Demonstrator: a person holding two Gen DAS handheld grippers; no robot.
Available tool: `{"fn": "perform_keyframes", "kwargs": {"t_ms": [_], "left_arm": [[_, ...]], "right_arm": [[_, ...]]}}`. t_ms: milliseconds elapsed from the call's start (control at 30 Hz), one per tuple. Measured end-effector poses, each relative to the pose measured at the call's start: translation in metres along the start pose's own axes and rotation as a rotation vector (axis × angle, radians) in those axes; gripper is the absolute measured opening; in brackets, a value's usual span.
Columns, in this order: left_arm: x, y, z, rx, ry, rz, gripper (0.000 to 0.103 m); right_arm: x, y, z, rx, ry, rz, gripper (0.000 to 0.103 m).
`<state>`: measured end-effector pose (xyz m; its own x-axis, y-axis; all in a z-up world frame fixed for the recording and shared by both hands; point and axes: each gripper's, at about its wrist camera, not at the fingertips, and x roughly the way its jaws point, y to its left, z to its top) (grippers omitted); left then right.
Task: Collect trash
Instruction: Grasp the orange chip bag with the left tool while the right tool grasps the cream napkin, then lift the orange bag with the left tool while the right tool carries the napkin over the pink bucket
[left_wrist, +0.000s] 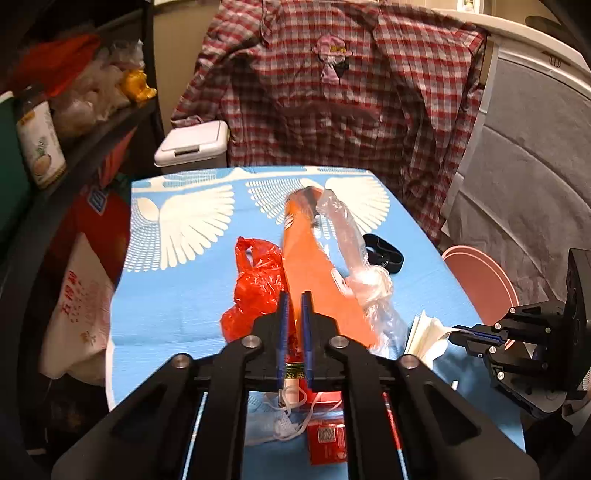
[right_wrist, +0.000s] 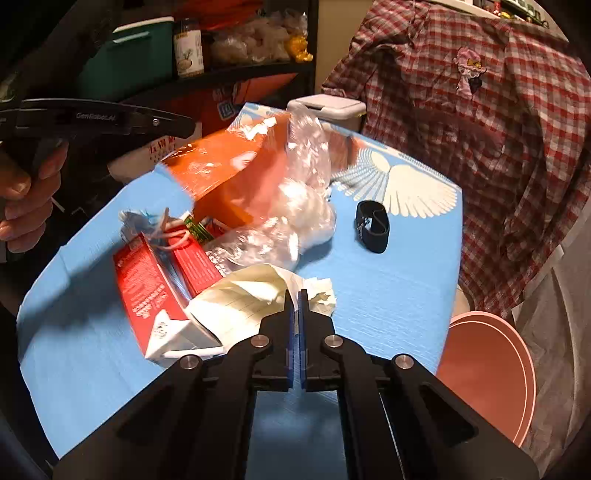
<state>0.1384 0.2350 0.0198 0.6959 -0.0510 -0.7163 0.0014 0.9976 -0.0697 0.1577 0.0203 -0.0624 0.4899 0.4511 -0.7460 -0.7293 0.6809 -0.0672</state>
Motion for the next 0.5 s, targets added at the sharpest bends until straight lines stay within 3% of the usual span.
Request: {"fn": "perform_keyframes", "kwargs": {"t_ms": [233, 267, 300, 333, 500], "left_arm": [[-0.019, 0.009, -0.002, -0.077, -0.019, -0.044, 0.006], [-0.018, 0.011, -0.002, -0.097, -0.016, -0.063, 0.022], [-0.016, 0.015, -0.002, -0.123, -0.008, -0.086, 0.047], [-0.013, 0.017, -0.003, -0.14, 0.003, -0.106, 0.054], [0.012, 0.017, -0.007, -0.215, 0.058, -0.155, 0.056]], "right_arm": [[-0.027, 0.002, 0.003, 0.039, -0.046, -0.025, 0.0], [-0.032, 0.003, 0.003, 0.045, -0.054, -0.03, 0.0], [-0.035, 0.002, 0.002, 0.049, -0.058, -0.033, 0.0], [-0.038, 0.002, 0.001, 0.055, -0.062, -0.038, 0.0], [-0.049, -0.008, -0.004, 0.102, -0.073, -0.052, 0.0]]}}
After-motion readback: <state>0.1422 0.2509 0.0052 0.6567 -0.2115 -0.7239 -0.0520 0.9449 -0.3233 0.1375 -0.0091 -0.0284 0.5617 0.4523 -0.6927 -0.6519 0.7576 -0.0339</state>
